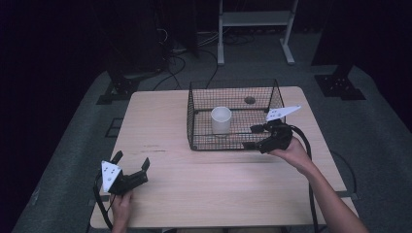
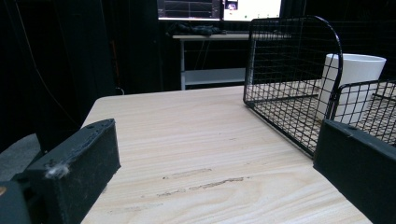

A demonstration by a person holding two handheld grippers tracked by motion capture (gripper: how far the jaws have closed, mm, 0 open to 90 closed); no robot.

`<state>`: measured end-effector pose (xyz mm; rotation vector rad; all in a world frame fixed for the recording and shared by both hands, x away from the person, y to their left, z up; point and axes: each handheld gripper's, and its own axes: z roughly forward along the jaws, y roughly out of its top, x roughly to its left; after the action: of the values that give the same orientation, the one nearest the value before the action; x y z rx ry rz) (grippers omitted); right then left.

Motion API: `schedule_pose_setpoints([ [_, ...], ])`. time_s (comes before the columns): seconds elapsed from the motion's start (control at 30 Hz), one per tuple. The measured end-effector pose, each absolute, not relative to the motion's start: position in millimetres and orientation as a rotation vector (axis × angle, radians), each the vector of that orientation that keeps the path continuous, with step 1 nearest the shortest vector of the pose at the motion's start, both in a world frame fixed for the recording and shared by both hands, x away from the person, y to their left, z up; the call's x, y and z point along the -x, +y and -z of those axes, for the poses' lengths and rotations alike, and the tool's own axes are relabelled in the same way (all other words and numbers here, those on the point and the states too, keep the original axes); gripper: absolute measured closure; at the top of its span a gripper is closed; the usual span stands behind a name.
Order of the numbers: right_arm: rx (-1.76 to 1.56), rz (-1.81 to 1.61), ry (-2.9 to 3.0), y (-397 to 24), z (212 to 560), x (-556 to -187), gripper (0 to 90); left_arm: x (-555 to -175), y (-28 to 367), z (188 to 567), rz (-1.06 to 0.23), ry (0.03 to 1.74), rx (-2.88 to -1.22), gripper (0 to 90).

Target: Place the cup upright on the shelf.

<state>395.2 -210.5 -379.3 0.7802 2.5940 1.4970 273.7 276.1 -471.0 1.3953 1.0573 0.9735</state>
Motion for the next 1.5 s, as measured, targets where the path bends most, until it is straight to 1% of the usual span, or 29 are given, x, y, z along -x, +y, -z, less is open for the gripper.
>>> schedule_pose_setpoints([
  [0.47, -0.821, -1.549, 2.547, -231.9, 390.3, -382.0, 13.5, -273.6, 276.1, 471.1, -0.977, 1.057, -1.401, 0.0],
  [0.87, -0.806, -1.549, 2.533, -243.3, 395.9, -360.8, 13.5, -273.8, 275.0, 471.1, -0.980, 1.053, -1.406, 0.0],
  [1.5, -0.835, -1.509, 2.534, -261.6, 407.4, -342.4, 13.4, -273.5, 274.9, 471.4, -0.981, 1.049, -1.408, 0.0],
])
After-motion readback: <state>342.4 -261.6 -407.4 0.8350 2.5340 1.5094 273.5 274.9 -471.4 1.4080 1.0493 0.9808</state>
